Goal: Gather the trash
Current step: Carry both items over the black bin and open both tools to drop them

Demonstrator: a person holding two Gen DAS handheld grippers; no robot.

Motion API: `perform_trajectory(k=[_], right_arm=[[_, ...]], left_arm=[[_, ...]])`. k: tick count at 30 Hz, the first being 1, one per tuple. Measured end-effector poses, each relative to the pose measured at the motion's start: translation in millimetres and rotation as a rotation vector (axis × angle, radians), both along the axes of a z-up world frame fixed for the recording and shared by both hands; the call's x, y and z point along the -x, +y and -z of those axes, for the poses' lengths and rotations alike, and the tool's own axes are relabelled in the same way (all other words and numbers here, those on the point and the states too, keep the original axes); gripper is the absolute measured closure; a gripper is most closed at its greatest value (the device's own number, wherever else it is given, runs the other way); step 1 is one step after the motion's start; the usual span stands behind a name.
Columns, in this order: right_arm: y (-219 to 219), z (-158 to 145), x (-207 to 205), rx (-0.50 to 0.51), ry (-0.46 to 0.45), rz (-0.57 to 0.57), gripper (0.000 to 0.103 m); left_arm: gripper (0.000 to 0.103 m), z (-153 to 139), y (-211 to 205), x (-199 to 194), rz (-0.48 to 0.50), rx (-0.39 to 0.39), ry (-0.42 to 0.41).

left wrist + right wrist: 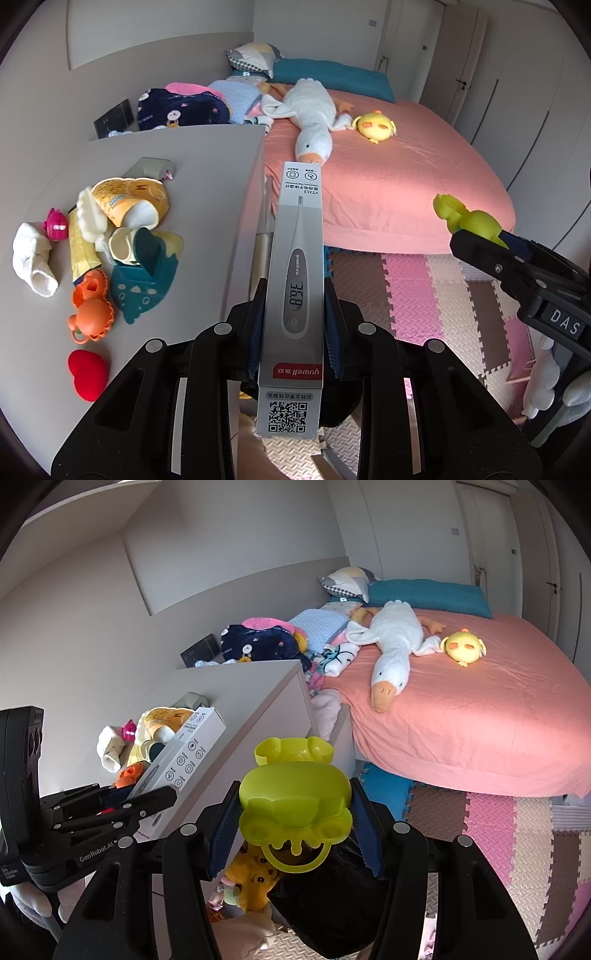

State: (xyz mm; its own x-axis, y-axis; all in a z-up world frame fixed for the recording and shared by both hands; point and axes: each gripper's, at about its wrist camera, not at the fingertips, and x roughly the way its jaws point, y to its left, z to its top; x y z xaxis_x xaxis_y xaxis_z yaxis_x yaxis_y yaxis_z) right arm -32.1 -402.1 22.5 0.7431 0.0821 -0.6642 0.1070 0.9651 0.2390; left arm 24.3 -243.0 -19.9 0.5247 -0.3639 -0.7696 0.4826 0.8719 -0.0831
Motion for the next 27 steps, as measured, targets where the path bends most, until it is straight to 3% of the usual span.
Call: perform_trajectory(k=[7,8,9,10,11,19,27], right_arm=[[-24,9,-3,-0.029,0.026,0.047,0.045],[-28,10,-5,-0.037,0.035,0.058,0.043],[-30,10,-4,-0.039,0.037,0.083,0.033],[-33,8,-3,-0.035,0.03,0.11,0.024],[-36,7,-2,-0.03,0.019,0.131,0.021],[-41,8,-5,-0.038,0.004,0.148,0.02],[-15,12,-17,-0.017,0.01,0.08,0.02]], left_arm=[[0.075,17,-22,5,0.069,-0.019,0.039],[0.067,19,-24,6,0.078,-0.023,0.044],[0.035,21,-25,7,0.071,-0.036,0.045],[0.017,22,-23,6,0.056,-0.051,0.036],[0.007,21,-22,8,0.041,-0.056,0.009],[0.007,17,-8,13,0.026,-0.075,-0.013],[0.007,24,19,11,-0.034,-0.084,-0.001]])
